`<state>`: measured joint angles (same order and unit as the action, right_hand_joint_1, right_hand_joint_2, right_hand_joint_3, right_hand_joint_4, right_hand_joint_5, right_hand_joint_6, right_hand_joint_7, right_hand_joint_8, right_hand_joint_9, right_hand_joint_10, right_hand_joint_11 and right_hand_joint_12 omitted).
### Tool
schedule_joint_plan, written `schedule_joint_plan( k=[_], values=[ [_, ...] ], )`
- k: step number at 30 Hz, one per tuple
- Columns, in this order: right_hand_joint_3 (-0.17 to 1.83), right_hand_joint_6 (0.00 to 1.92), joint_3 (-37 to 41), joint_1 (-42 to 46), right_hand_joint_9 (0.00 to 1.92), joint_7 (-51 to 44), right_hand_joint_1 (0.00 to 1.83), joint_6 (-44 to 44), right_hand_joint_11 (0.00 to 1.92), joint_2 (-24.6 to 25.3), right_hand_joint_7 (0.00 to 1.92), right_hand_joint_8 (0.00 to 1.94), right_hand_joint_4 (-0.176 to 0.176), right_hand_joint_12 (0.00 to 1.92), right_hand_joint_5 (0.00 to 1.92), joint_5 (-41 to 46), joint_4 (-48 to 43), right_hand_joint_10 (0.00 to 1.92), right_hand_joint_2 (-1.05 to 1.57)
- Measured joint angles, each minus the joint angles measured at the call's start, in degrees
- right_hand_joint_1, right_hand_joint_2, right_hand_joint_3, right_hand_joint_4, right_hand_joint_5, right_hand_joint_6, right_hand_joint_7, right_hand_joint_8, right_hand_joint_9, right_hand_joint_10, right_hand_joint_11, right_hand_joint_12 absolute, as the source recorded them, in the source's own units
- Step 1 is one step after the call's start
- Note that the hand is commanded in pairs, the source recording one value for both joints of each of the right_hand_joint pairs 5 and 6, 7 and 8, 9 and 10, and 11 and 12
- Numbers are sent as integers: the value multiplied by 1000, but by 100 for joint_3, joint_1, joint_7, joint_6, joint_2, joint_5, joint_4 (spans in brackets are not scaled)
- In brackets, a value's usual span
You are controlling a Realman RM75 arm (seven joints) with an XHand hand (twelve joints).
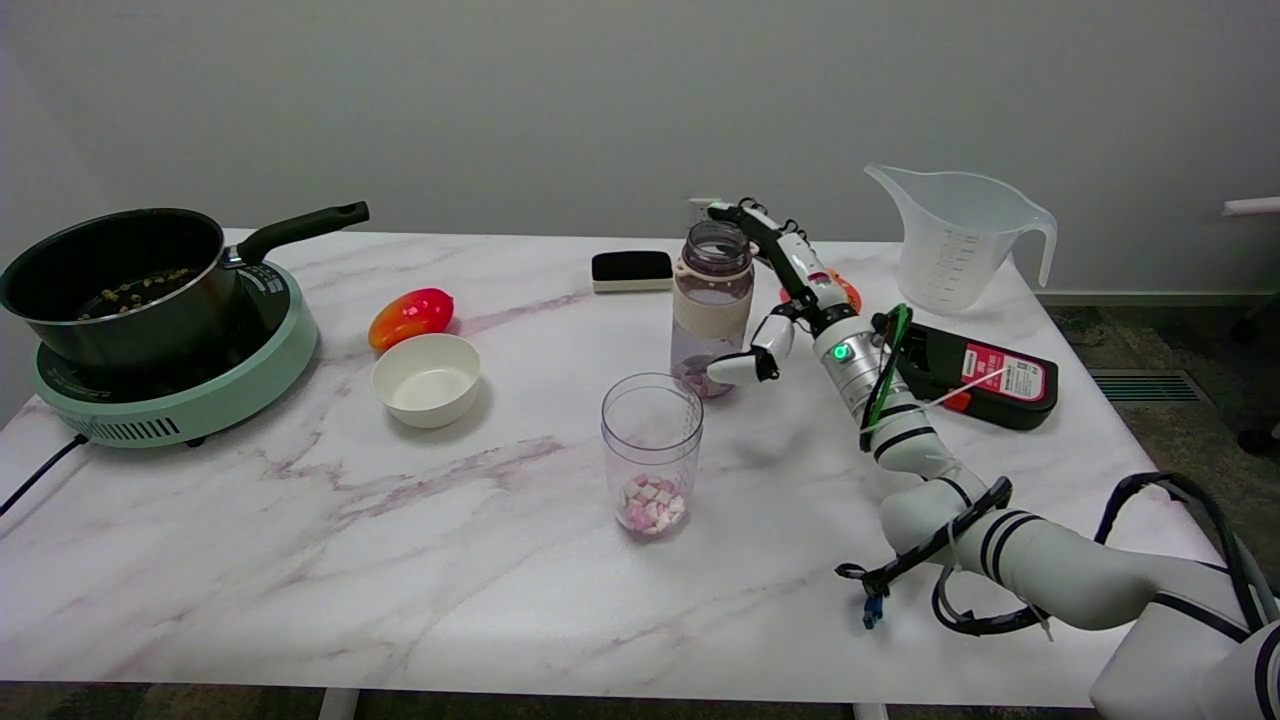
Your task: Place the bottle onto the table.
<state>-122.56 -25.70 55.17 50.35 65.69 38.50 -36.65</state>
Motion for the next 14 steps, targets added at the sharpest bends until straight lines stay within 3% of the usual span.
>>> schedule_joint_plan(
  k=[6, 14],
  values=[
    [1248, 169, 137, 62, 478, -103, 1321, -94, 513, -204, 292, 292, 0, 513, 169, -42, -42, 478, -952],
    [1226, 229, 714, 390, 484, -293, 1348, -338, 512, -642, 334, 334, 0, 512, 229, -138, -286, 484, -848]
  ],
)
